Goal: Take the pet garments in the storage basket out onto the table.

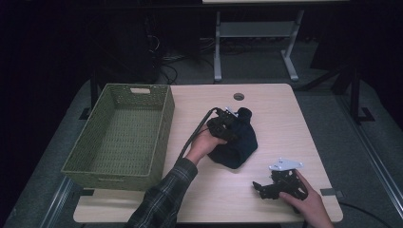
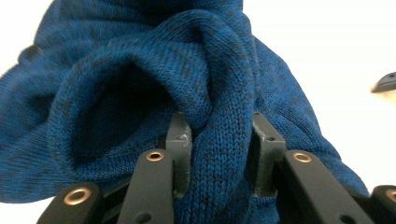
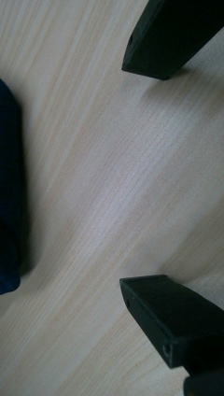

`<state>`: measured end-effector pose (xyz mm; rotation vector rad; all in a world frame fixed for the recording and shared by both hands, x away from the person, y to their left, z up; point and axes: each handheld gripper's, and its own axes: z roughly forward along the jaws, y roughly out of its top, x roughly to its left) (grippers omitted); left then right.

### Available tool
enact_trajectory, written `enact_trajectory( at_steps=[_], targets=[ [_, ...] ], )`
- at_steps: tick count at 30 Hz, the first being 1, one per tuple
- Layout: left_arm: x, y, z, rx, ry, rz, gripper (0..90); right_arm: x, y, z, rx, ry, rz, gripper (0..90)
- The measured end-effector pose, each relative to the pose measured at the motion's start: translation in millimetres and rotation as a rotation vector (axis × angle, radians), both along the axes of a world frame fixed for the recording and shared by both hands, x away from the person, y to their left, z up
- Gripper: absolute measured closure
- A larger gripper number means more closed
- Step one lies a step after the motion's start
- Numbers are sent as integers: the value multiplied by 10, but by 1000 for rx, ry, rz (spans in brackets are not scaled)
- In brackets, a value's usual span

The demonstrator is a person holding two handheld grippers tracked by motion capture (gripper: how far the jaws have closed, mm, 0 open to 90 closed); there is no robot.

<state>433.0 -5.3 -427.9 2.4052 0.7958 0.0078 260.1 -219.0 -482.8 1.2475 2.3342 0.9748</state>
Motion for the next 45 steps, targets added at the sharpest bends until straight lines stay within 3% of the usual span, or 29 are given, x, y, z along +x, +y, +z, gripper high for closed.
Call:
enact_trajectory(
  at_steps=[4, 9, 14, 26, 32, 45],
  targets=[
    [-3, 14, -7, -20, -16, 7, 501, 0, 0, 0, 0, 0, 0, 0],
    [-29, 105, 133, -56, -57, 11, 287, 1, -1, 1, -1, -2, 1, 0],
    [-77, 209, 270, -82, -91, 20, 176, 1, -1, 1, -1, -2, 1, 0],
    [-198, 421, 420, -112, -132, 37, 134, -1, 2, 1, 3, 2, -1, 0],
    [-251, 533, 431, -132, -144, 62, 134, -1, 1, 0, 2, 1, -1, 0],
    [-420, 775, 415, -125, -169, 87, 134, -1, 0, 2, 0, 2, 0, 0]
  ],
)
